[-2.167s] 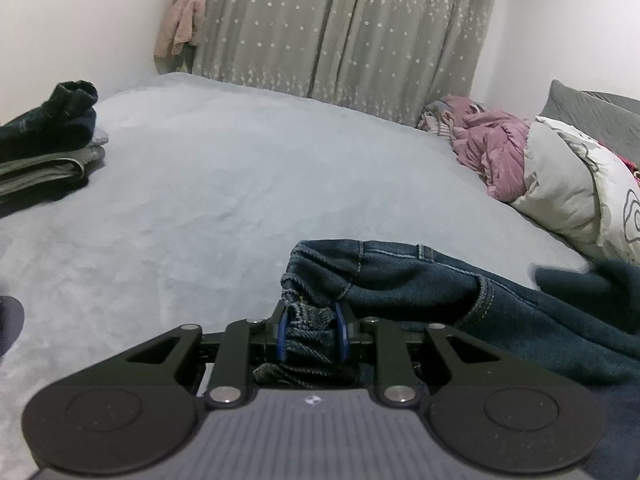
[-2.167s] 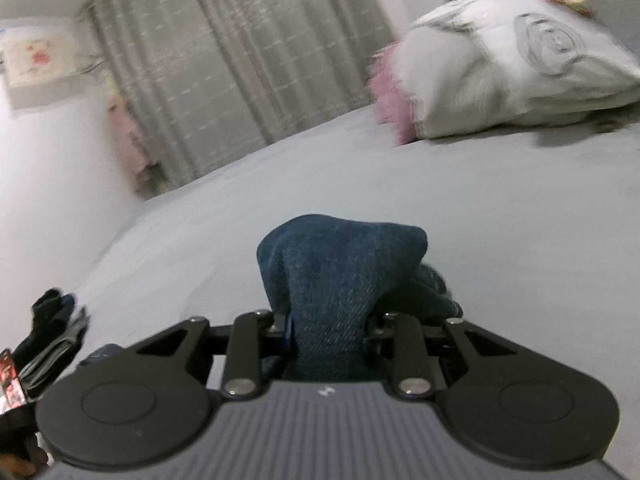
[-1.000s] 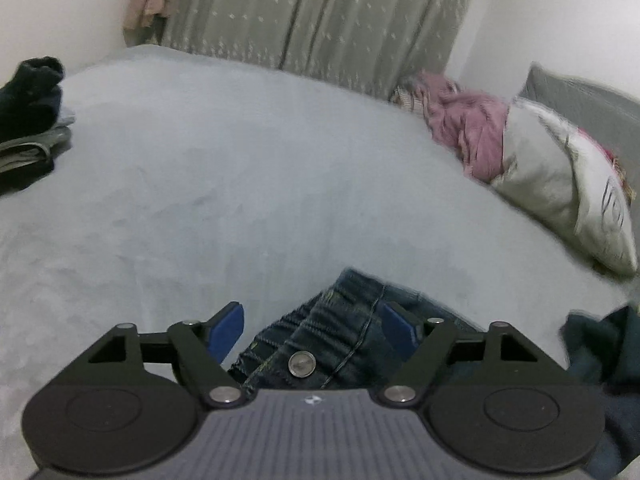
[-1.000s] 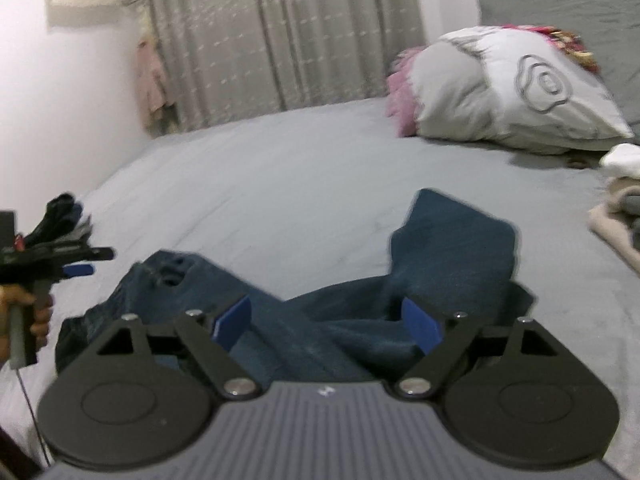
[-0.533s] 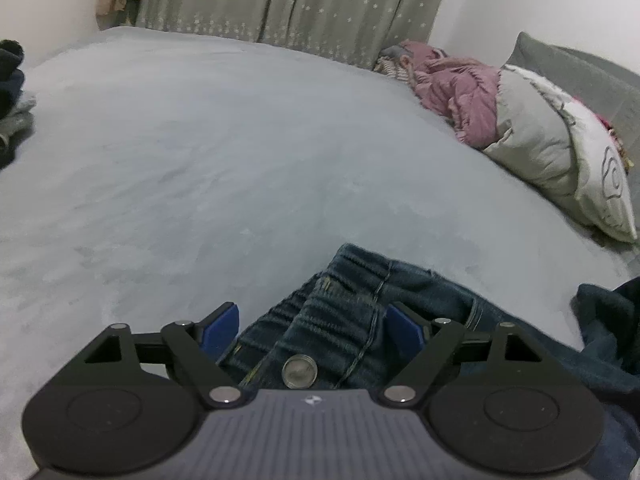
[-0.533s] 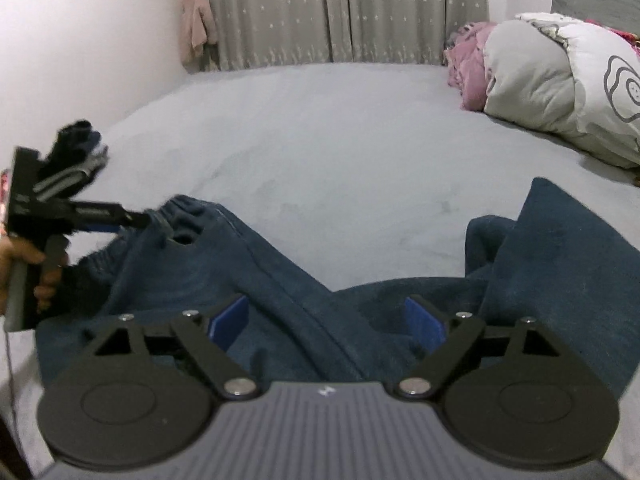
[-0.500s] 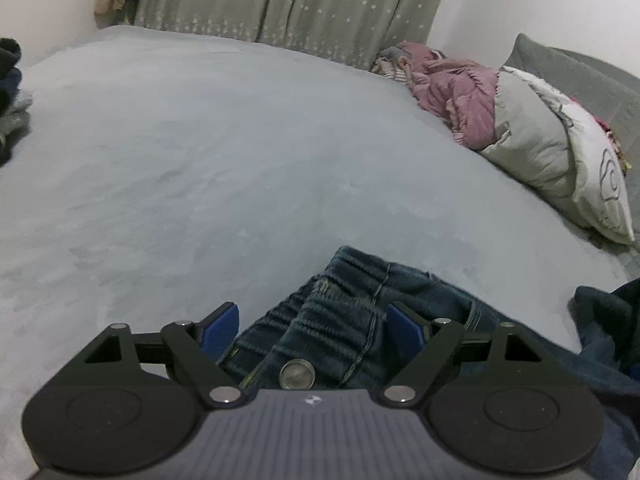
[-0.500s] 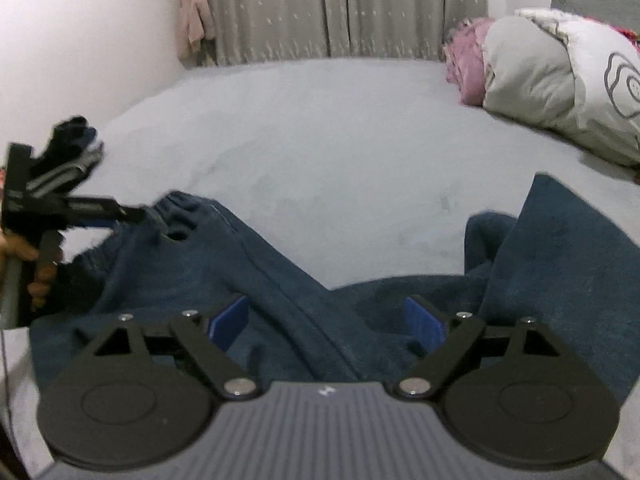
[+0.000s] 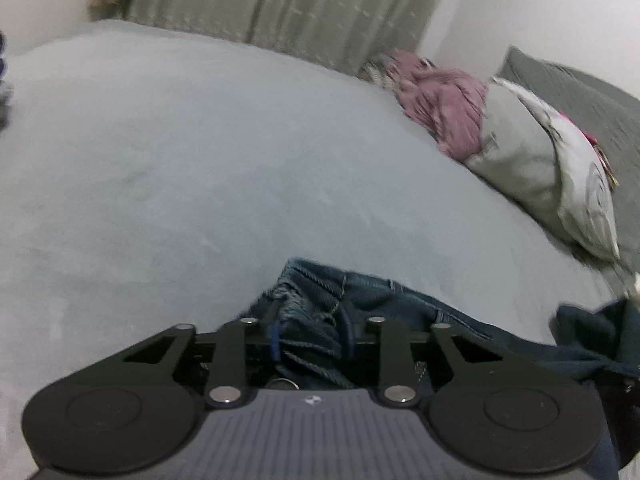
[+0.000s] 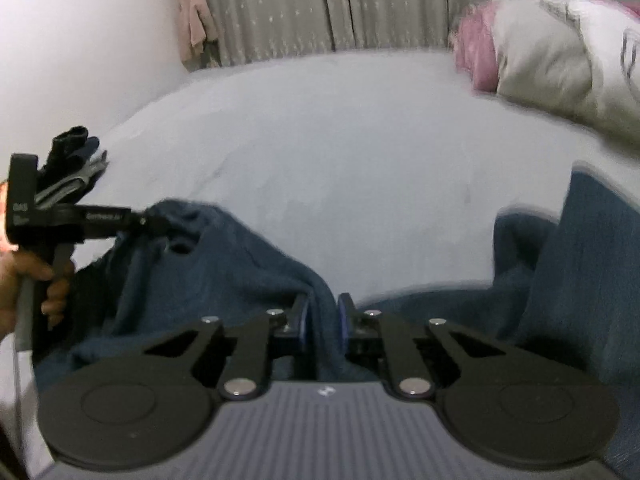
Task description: Fold clothes
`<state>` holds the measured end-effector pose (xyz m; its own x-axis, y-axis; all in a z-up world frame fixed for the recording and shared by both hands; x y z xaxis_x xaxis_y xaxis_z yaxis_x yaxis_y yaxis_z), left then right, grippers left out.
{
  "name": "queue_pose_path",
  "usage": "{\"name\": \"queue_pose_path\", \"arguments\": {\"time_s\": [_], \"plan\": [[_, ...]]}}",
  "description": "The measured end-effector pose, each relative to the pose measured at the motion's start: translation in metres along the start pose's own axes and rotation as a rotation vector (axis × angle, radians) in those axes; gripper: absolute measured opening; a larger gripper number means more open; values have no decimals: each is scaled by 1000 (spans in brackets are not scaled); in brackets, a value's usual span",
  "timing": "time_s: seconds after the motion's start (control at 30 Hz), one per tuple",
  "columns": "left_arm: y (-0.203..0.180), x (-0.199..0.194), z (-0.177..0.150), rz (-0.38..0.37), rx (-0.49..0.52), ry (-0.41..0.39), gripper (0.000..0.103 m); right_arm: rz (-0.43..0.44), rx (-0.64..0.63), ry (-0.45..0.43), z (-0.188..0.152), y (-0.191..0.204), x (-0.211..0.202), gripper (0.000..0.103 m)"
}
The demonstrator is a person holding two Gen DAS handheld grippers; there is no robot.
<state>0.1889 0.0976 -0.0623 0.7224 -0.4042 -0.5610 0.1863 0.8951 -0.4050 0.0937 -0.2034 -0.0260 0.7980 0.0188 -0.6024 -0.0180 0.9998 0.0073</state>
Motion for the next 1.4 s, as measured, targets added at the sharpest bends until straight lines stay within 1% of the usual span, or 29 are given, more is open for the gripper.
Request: {"name": "queue_pose_path", "arguments": {"time_s": [0.07, 0.13, 0.17, 0.2, 0.23, 0.3, 0.33, 0.4, 0.5, 0.57, 0.6, 0.63, 0.67, 0.7, 0.73, 0.8, 0.83, 0.87, 0.9, 0.93, 0.97, 1.0, 1.03, 1.07, 1.1, 1.13, 1.17, 1.3, 1.4], "plan": [[9, -8, 8, 19, -52, -34, 17, -42, -48, -58, 21, 12, 0, 9], [15, -15, 14, 42, -74, -64, 17, -58, -72, -86, 36, 22, 3, 9], [19, -20, 18, 60, -82, -83, 17, -73, -91, -108, 50, 31, 8, 9], [23, -24, 22, 80, -89, -101, 17, -76, -95, -112, 53, 32, 9, 9], [28, -31, 28, 110, -97, -129, 17, -88, -107, -137, 68, 41, 16, 9], [32, -38, 36, 151, -90, -160, 17, -92, -110, -150, 80, 46, 23, 9], [36, -46, 43, 190, -79, -189, 17, -100, -112, -165, 94, 54, 33, 9], [38, -50, 49, 214, -73, -210, 17, -106, -115, -169, 103, 58, 41, 9], [49, -57, 59, 276, -71, -260, 17, -130, -130, -174, 123, 76, 71, 9], [50, -53, 64, 305, -74, -274, 17, -142, -145, -172, 130, 85, 88, 9], [54, -56, 65, 336, -73, -288, 9, -143, -147, -172, 130, 86, 91, 9], [57, -61, 67, 370, -56, -305, 0, -151, -153, -171, 133, 94, 107, 9], [61, -67, 72, 431, -20, -335, 0, -163, -154, -171, 136, 98, 115, 9], [62, -71, 76, 464, 4, -354, 0, -171, -155, -170, 138, 101, 124, 9], [66, -73, 79, 477, 11, -356, 0, -172, -155, -167, 138, 103, 128, 9], [81, -74, 79, 437, -61, -321, 2, -180, -137, -128, 136, 105, 152, 9], [84, -71, 77, 423, -80, -297, 3, -183, -128, -108, 135, 107, 164, 9], [87, -68, 75, 406, -99, -266, 4, -189, -126, -90, 132, 106, 170, 13], [89, -64, 72, 388, -113, -227, 7, -194, -119, -52, 125, 105, 181, 20], [89, -62, 70, 376, -115, -202, 14, -197, -119, -41, 123, 105, 184, 21], [88, -61, 67, 367, -109, -178, 22, -213, -123, -4, 116, 104, 192, 27], [88, -61, 63, 358, -102, -154, 39, -212, -130, 5, 114, 104, 194, 42], [88, -63, 60, 354, -98, -148, 49, -210, -138, 14, 112, 105, 196, 50], [87, -67, 54, 346, -89, -134, 52, -193, -161, 10, 112, 109, 194, 69], [88, -69, 50, 340, -82, -123, 54, -191, -165, 6, 112, 109, 193, 82], [90, -69, 46, 333, -78, -106, 55, -185, -197, -24, 114, 115, 185, 86], [91, -72, 38, 319, -75, -78, 55, -178, -221, -36, 116, 120, 181, 87], [103, -87, 10, 280, -93, -23, 56, -115, -302, -54, 119, 145, 165, 87], [112, -100, -8, 256, -103, -10, 56, -31, -343, -52, 121, 173, 150, 86]]}}
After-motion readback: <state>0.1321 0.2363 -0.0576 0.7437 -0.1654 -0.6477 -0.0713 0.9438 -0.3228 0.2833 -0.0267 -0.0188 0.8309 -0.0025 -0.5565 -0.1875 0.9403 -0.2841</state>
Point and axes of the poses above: each gripper's, at about its wrist camera, not at the fingertips, and x roughly the way its jaws point, y to its left, z to its top, the point moved 8 cm from there along x, roughly the way its jaws point, and after that the axes turned 7 degrees about -z, right-handed, at the moved point
